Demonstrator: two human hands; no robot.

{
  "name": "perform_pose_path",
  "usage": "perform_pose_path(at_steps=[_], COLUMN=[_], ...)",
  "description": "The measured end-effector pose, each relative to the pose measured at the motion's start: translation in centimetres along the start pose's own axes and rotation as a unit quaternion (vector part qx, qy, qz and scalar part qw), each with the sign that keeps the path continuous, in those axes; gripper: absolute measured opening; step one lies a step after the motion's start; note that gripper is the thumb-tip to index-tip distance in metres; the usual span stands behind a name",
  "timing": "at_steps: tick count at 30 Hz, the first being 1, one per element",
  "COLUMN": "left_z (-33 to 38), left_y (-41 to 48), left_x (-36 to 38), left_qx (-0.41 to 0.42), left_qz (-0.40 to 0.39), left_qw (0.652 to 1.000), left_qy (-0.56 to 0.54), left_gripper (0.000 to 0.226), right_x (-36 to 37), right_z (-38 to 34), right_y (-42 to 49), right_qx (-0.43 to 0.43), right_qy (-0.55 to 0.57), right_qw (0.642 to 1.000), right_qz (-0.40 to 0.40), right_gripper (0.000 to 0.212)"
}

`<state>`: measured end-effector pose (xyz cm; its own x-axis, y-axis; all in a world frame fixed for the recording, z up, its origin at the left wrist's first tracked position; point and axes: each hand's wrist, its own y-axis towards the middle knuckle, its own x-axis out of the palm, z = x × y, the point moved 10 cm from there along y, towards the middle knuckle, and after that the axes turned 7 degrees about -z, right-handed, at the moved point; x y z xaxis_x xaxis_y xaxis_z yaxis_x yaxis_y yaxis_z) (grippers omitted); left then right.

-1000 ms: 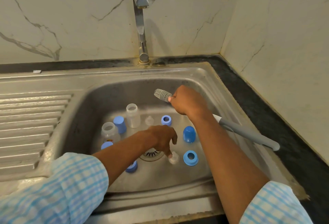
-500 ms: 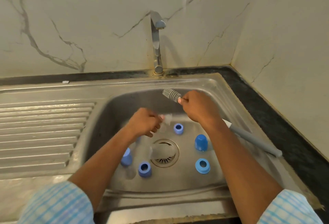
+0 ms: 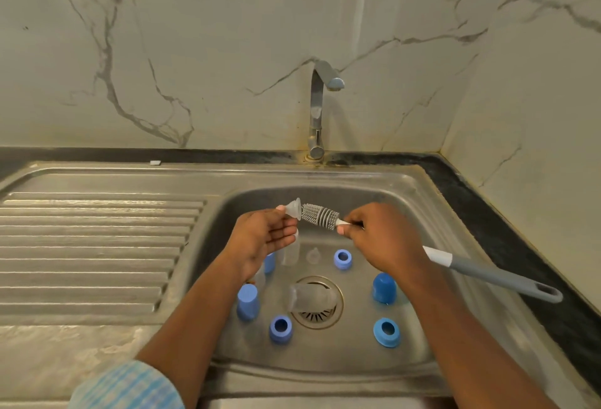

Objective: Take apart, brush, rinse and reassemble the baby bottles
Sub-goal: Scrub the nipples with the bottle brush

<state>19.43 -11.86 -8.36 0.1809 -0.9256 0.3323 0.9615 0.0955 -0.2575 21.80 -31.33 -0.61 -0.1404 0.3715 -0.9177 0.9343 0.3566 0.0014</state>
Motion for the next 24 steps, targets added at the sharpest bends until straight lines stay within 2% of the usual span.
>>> perform_pose_path(at_steps=[5,11,17,21,24], left_z=[-0.6,-0.2,0.2,1.3,1.8], left_y=[0.4,0.1,-0.3,-0.7,-1.2], left_x=[0.5,0.4,1.7,2.6,3.3], left_qx=[-0.025,0.0,0.01,0.042,0.062], left_qz=[-0.021,-0.017,-0.064,-0.1,-0.127], left_qw=[0.998,0.998,0.992,0.987,0.983], left_qy=[-0.052,-0.064,-0.109,-0.116,-0.116], left_gripper=[0.024,0.037,0.046,0.038,0.034], right_x=[-0.3,-1.2,-1.8,-1.7,-0.5], right_z=[-0.9,-1.9,-3.2,-3.2,-2.7], right_y=[0.1,-0.4,-1.0,-1.1,-0.8], right_qx=[-0.014,-0.032,-0.051,-0.048,-0.046], right_qy=[-0.013,-0.001,-0.063,0.003,0.109], right_qw=[1.0,0.998,0.994,0.999,0.992], right_qz=[0.013,0.045,0.069,0.026,-0.053], right_gripper=[0.012,0.01,0.011,0.014,0.031])
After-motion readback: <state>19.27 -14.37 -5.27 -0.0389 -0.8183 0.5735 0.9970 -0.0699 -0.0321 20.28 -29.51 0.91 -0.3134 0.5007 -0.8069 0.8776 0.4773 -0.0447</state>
